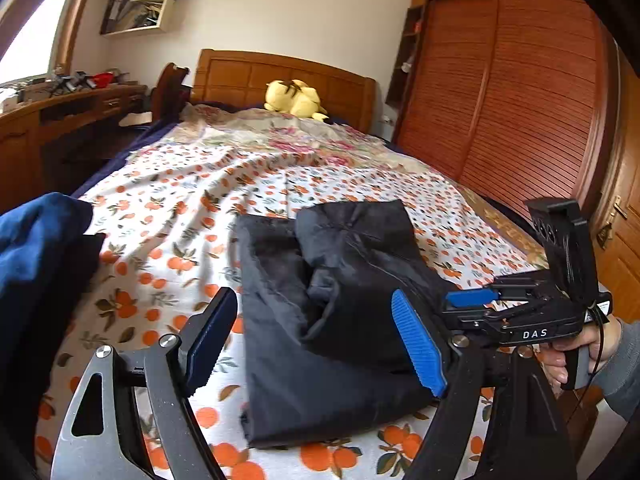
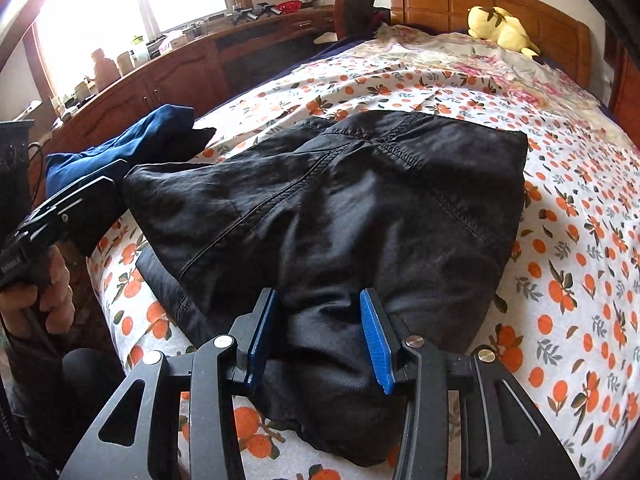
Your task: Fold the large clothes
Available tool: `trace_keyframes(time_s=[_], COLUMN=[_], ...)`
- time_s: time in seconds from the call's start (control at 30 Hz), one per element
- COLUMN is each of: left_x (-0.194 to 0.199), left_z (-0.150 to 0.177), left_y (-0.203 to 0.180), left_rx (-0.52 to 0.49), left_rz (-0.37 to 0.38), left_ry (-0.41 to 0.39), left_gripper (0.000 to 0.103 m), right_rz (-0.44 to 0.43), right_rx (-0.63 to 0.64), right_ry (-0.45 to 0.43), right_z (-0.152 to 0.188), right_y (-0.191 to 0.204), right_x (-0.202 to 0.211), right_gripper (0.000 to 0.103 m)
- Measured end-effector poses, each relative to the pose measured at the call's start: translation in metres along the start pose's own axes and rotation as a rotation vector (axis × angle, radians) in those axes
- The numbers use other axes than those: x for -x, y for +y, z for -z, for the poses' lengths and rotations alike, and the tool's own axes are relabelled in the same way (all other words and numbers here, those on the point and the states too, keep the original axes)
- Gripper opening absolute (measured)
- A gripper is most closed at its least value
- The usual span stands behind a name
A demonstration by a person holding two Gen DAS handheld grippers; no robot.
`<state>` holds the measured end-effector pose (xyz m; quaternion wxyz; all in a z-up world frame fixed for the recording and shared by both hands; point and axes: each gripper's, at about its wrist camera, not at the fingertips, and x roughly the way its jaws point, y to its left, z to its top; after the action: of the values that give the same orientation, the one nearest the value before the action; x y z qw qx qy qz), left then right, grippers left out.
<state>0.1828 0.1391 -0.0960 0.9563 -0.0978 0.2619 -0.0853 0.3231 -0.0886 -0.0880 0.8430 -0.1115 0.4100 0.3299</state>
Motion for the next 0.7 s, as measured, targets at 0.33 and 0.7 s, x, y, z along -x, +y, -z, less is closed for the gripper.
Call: trace_keyframes(time_s=[0.33,0.7], left_x=[-0.019,0.021], left_z=[0.007,0.0], left_y=[-0.014,0.007], left_rx=[-0.049,-0.052], left_rz=[0.069,-0.021], left_ry=[0.077,-0.004], left_gripper=[0.006,0.004], right_rz=[0.03,0.048], right_rx=[0.015,0.029], right_ry=[-0.028,-0.109], right_z=[0.009,0.0], right_y=[-0.006,-0.001], right_x=[0.02,0.044], right_gripper=[0.044,0.044])
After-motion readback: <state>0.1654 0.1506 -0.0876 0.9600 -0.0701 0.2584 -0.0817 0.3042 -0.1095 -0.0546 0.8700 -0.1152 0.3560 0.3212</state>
